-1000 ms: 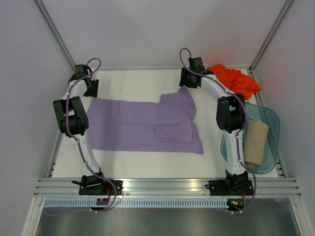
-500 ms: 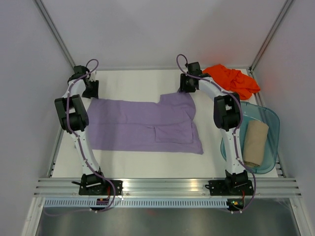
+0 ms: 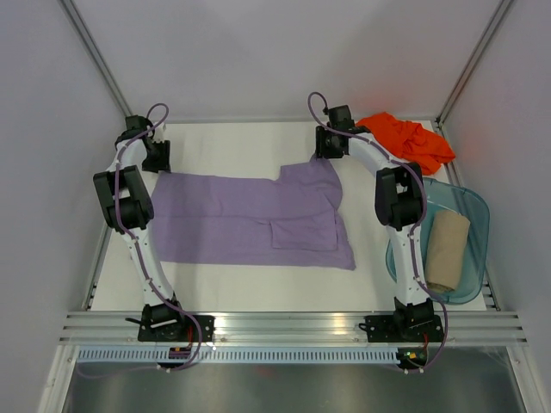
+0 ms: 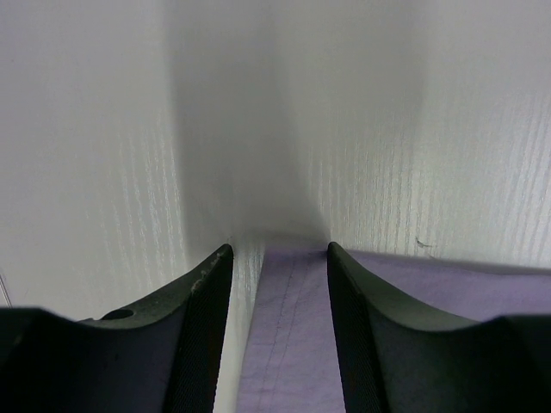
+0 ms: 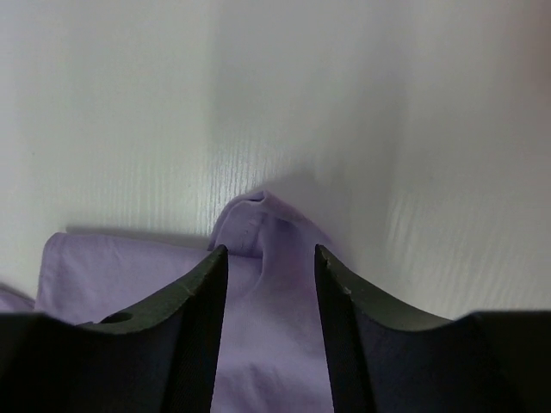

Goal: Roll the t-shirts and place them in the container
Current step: Fold the tshirt

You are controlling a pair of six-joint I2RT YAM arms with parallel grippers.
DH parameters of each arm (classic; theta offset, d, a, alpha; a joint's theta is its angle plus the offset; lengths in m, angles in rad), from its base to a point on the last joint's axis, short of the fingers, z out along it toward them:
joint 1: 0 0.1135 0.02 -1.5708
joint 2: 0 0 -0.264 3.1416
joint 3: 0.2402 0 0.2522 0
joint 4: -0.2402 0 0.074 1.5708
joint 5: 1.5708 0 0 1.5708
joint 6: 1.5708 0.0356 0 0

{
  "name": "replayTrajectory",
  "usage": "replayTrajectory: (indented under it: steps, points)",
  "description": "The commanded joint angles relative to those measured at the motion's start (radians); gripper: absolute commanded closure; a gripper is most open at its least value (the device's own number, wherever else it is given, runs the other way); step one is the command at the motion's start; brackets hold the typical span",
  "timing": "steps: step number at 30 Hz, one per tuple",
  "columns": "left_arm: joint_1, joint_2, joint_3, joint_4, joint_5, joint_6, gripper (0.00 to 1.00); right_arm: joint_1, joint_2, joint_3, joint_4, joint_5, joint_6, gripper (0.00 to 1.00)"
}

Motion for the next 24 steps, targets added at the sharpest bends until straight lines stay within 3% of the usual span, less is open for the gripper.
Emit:
replayTrajectory:
  steps: [1,9,16,18,19,21,24]
  points:
    - [0.011,0.028,0.016,-0.025,0.01,0.01,0.47,0.002,-0.137,0.032,0.035,0.036,-0.053,0.49]
    - [0.011,0.026,-0.001,-0.027,0.041,0.016,0.51,-0.014,-0.007,0.12,-0.051,0.022,-0.116,0.4]
    - [0.011,0.028,0.007,-0.027,0.065,0.019,0.66,-0.014,0.07,0.084,-0.008,-0.061,-0.136,0.39]
    - [0.01,0.029,0.007,-0.027,0.082,0.02,0.68,-0.014,0.084,0.093,-0.011,-0.067,-0.139,0.43]
    - [0.01,0.025,0.002,-0.028,0.091,0.022,0.75,-0.012,0.087,0.091,-0.013,-0.072,-0.142,0.5]
    - [0.011,0.02,-0.007,-0.028,0.11,0.023,0.79,-0.014,0.082,0.073,-0.01,-0.078,-0.145,0.58]
    - [0.011,0.015,-0.012,-0.028,0.108,0.025,0.88,-0.014,0.058,0.042,0.016,-0.079,-0.145,0.79]
